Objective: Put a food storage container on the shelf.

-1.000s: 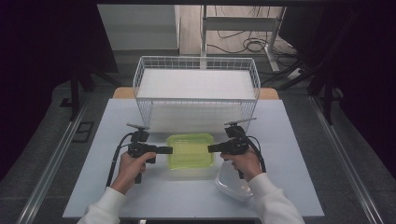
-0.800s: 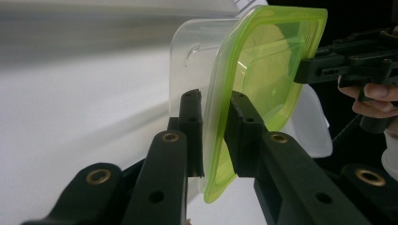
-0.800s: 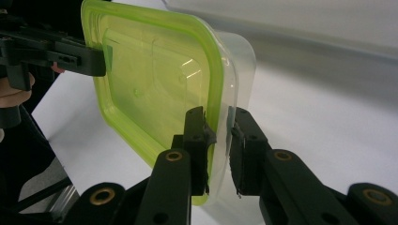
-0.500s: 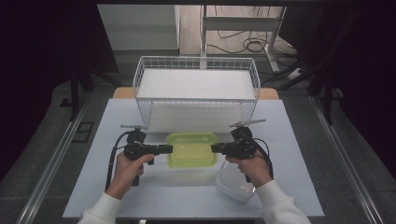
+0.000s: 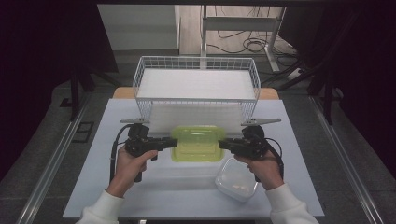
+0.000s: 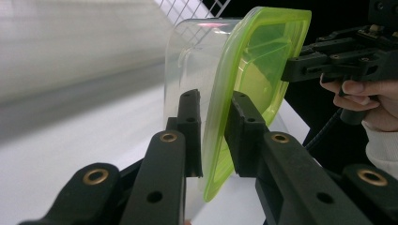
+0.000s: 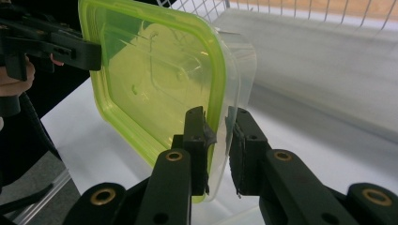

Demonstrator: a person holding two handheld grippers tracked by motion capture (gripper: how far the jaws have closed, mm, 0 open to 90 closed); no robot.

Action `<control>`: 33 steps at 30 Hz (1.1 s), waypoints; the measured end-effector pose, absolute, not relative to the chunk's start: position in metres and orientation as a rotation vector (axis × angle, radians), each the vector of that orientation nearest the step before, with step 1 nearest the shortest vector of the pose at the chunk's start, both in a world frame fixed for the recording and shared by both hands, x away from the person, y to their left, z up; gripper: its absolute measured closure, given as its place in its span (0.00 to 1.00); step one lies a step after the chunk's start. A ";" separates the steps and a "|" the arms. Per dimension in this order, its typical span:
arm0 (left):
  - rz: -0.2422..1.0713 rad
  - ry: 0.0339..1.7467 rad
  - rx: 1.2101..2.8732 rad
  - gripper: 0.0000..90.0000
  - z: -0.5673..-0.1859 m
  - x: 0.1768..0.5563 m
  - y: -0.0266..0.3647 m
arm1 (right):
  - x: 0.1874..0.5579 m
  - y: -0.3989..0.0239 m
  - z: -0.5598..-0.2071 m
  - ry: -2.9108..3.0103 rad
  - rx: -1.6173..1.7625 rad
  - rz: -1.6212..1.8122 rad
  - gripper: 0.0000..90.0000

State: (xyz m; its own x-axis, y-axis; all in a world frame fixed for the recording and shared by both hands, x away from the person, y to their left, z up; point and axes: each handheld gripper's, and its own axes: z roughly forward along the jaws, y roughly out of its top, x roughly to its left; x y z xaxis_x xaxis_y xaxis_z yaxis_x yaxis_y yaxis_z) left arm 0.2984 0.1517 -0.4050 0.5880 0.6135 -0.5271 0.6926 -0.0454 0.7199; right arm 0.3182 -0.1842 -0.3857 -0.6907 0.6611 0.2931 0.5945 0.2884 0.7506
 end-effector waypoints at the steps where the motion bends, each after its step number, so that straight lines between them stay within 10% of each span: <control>1: -0.084 1.076 1.731 0.85 -0.402 0.299 0.151 | 0.318 -0.185 -0.383 2.455 1.191 1.383 0.86; 33: -0.007 1.015 1.657 0.86 -0.335 0.342 0.157 | 0.354 -0.185 -0.304 2.327 1.031 1.504 0.86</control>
State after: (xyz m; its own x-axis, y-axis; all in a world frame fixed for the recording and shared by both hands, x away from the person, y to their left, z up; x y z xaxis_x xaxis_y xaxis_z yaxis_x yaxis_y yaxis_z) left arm 0.3421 0.1571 -0.3348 0.6277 0.6046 -0.4904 0.6109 0.0079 0.7916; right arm 0.3537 -0.1845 -0.3044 -0.7417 0.6381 0.2067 0.4507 0.2458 0.8582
